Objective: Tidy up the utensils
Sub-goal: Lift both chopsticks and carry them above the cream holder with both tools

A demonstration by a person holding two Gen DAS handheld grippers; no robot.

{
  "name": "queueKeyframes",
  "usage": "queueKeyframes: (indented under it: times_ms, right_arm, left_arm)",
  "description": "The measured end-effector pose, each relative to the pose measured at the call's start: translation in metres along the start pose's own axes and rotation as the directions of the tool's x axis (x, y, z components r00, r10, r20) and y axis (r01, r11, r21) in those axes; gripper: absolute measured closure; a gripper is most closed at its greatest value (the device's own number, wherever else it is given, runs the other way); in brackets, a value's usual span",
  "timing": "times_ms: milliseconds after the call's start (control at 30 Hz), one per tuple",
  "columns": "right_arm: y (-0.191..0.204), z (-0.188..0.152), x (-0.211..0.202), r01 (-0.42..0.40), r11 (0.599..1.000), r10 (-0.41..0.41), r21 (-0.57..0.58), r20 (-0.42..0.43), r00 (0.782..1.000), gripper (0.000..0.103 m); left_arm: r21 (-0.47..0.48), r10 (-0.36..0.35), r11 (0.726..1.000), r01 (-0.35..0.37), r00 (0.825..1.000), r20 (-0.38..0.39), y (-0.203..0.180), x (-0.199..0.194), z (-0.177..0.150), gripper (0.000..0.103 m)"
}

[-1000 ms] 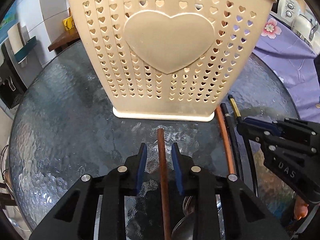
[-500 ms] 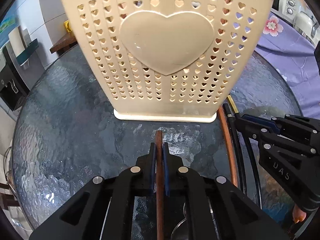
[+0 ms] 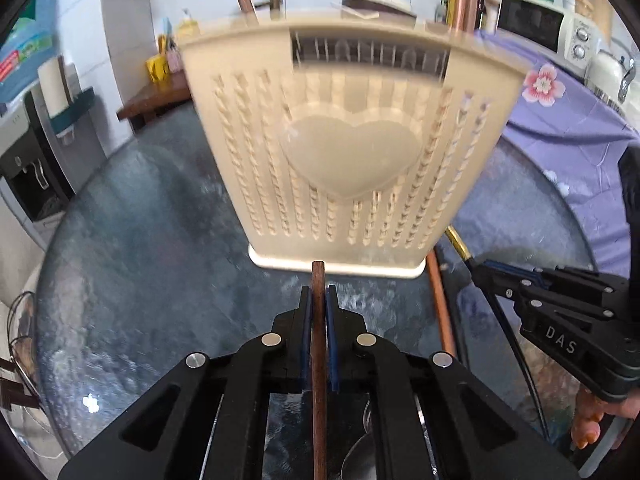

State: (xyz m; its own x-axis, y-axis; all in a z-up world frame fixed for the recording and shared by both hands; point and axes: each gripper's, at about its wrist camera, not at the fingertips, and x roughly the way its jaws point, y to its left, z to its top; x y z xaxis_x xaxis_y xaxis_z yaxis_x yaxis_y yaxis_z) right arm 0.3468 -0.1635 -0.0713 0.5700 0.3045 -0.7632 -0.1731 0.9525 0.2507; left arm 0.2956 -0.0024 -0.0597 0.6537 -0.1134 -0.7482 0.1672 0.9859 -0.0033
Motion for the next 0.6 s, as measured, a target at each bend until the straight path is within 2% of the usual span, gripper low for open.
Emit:
queueKeyframes:
  times_ms: [167,300,500,600]
  right_arm:
    - [-0.004,0.003,-0.027,-0.062,0.998,0.061,0.010,0.063,0.996,0.096]
    - [-0.003,0.006,-0.060,-0.114,0.993,0.115,-0.016,0.133,0.984,0.096]
    - [0.009,0.006,-0.120,-0.200,0.975,0.219,-0.101,0.251,0.943,0.096]
    - [0.015,0.002,-0.148,-0.232,0.961,0.268,-0.150,0.306,0.913,0.096]
  left_arm:
    - [-0.031,-0.018,0.999,0.021,0.997,0.073,0.010,-0.030,0.002,0.096]
    - [-0.059,-0.036,0.997,0.044,0.990,0.135,0.021,-0.056,0.003,0.096]
    - [-0.088,-0.056,0.993,0.082,0.963,0.264,0.030,-0.111,0.005,0.096]
    - [-0.093,-0.058,0.991,0.092,0.946,0.319,0.031,-0.138,0.005,0.096]
